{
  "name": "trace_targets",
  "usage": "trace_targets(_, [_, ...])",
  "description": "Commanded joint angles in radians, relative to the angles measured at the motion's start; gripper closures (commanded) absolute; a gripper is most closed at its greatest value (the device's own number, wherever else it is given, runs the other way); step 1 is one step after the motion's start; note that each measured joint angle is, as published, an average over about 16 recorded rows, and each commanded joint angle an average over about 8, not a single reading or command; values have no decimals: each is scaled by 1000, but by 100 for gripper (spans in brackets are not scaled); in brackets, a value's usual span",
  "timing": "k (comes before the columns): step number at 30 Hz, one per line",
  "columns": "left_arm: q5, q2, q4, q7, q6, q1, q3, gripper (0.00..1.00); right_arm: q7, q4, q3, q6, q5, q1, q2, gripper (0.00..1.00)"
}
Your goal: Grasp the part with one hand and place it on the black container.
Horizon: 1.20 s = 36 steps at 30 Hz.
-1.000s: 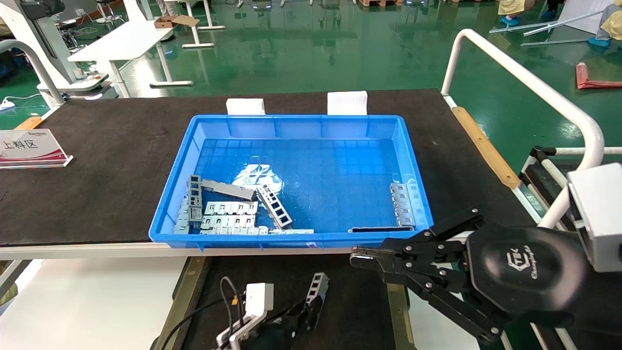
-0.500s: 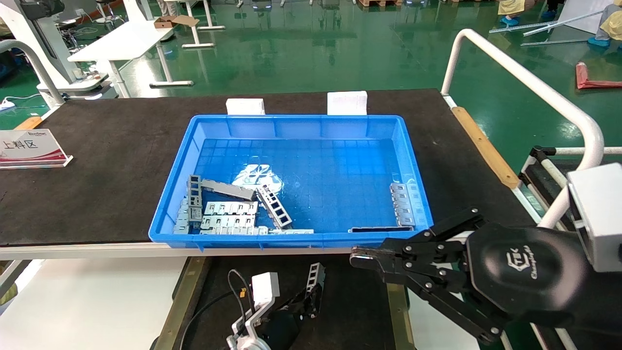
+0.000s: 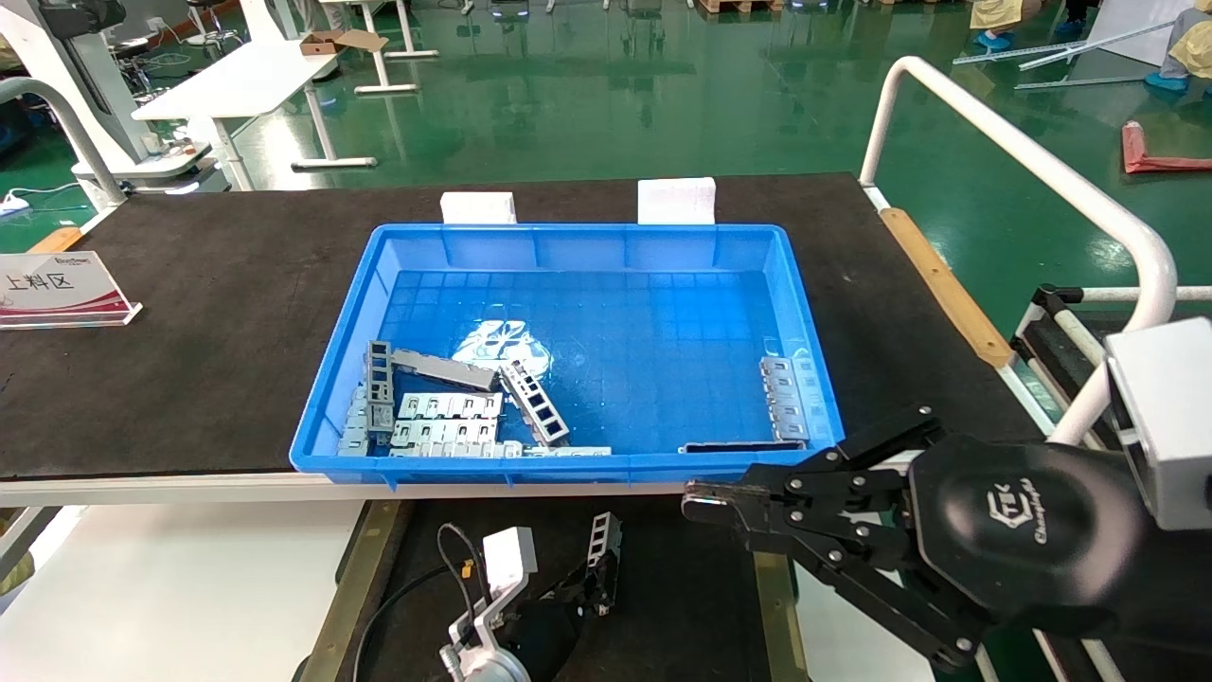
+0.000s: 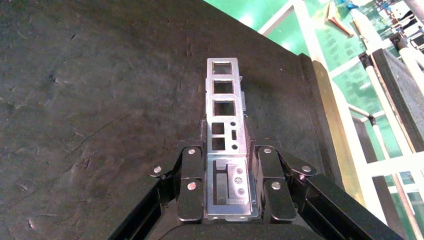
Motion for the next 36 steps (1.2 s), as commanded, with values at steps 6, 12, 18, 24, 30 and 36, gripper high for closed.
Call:
trace_targets(6, [6,0,7,-26,-9,-8,21,25,0,0,0,0,0,0,0,30])
trace_targets(12, [19,-1,7,-44,-14,-10,34,0,0,0,0,0,0,0,0,0])
trace_targets(18, [36,-3,3,-61,-12,-8,40,0,0,0,-1,0,0,0,0,0])
trace_targets(24, [64,-19,-17,-65,8,1,35,0,0,0,-1,0,1,0,0,0])
trace_targets(30, [104,-78,-71,-49,77,27,0,0,-1,0,-1,0,1,0,0,0])
trace_targets(36, [120,-177,-144,-33,217,58,-29,0,-1,0,-1,1,1,0,0,0])
